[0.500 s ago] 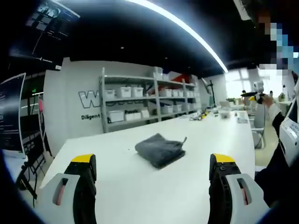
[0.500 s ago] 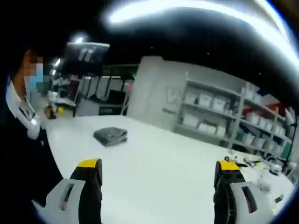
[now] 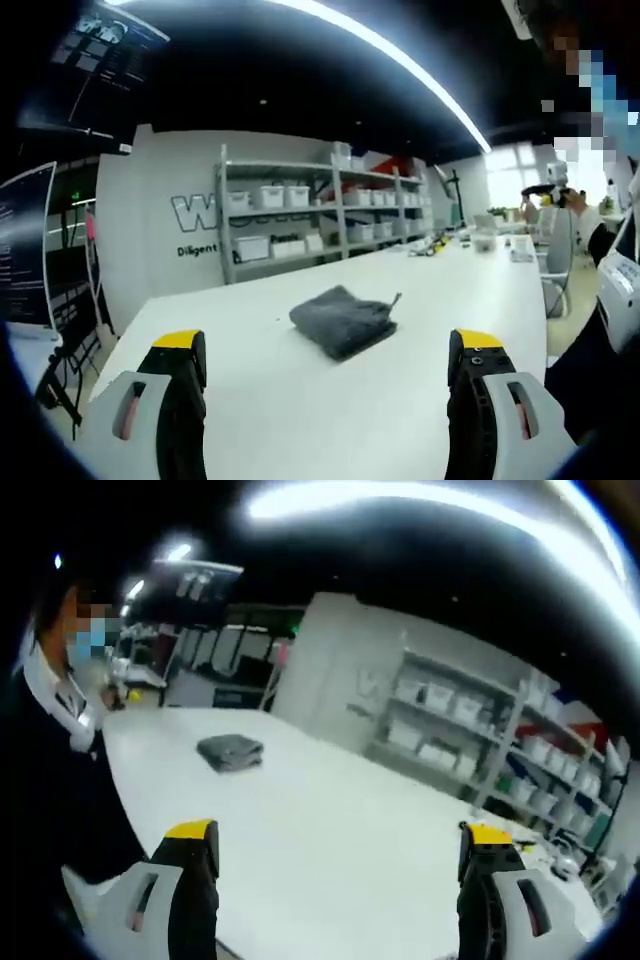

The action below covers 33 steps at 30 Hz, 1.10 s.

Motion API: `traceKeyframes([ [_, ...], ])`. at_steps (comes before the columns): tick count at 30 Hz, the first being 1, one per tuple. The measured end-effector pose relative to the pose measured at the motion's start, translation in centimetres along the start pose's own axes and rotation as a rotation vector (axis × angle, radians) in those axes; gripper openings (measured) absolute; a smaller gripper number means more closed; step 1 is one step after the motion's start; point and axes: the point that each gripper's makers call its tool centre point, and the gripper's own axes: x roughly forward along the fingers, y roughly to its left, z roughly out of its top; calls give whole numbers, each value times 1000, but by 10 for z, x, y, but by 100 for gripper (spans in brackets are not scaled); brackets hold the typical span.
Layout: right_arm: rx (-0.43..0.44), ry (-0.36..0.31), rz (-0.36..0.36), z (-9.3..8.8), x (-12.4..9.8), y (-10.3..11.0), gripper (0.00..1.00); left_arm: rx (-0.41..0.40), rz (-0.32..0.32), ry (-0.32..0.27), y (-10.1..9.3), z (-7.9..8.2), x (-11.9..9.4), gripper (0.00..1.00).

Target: Open the folded towel by lifting each exposed corner and separating the folded layers until the towel lies flat within the target outline without major curled edges

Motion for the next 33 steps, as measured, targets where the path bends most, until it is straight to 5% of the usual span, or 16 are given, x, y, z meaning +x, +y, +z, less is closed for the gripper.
traceKeyframes([
  [7,-33,58,-14,41,-36,-33,100,-5,-31,39,-9,-14,13,99],
  [14,38,-134,51,90,-55,-54,100,1,-42,8,-12,1,1,99],
  [20,51,-53,68,95,-61,-76,100,5,-17,-20,-6,11,-8,99],
  [23,28,-233,6,119,-59,-80,100,14,-14,-19,-4,10,-9,99],
  [26,44,-419,37,131,-41,-55,100,11,-18,-16,-4,9,-8,99],
  [33,49,-412,121,106,36,29,100,20,-1,-19,-4,10,-11,99],
])
